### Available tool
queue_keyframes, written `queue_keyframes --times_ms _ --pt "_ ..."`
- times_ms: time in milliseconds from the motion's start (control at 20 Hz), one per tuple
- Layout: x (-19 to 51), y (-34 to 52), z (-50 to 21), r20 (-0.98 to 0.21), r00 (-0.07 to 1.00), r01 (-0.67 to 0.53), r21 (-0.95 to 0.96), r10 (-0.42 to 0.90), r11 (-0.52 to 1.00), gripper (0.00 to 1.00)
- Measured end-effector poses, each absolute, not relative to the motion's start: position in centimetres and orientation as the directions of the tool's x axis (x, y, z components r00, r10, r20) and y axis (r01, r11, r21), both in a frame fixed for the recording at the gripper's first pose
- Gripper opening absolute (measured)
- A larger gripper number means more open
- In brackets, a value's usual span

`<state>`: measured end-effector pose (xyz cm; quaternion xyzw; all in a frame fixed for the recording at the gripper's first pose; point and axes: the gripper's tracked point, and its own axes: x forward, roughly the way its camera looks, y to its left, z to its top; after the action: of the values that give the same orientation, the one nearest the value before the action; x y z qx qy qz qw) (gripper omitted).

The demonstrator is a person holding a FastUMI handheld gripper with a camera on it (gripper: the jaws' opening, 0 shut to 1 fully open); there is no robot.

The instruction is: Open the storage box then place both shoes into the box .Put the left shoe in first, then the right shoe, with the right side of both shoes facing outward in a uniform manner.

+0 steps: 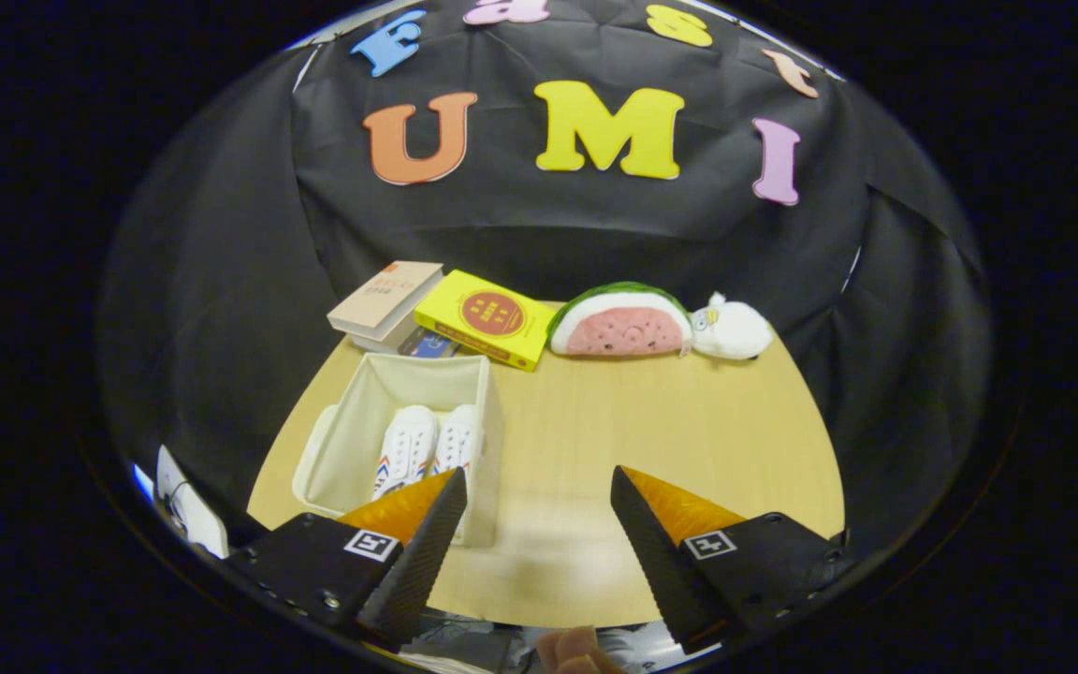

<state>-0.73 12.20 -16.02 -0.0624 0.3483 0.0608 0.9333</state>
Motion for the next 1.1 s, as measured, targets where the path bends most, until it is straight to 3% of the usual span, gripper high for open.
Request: queue_keyframes --times_ms 250,600,850,1100 --pt "-3.1 5.8 -9.1 -0.504 0.864 -0.062 -0.07 0.018 0.996 0.94" --pt "-7.0 -2.0 0.2 -0.201 0.977 0.053 -0.097 -0.071 0.994 0.94" --pt "-10.3 -2.8 2.0 -0.092 0.994 0.056 -0.079 -0.063 0.995 0.94" --pt "-10.6 -1.5 0.8 -0.068 0.998 0.001 -0.072 -0.006 0.997 0.95"
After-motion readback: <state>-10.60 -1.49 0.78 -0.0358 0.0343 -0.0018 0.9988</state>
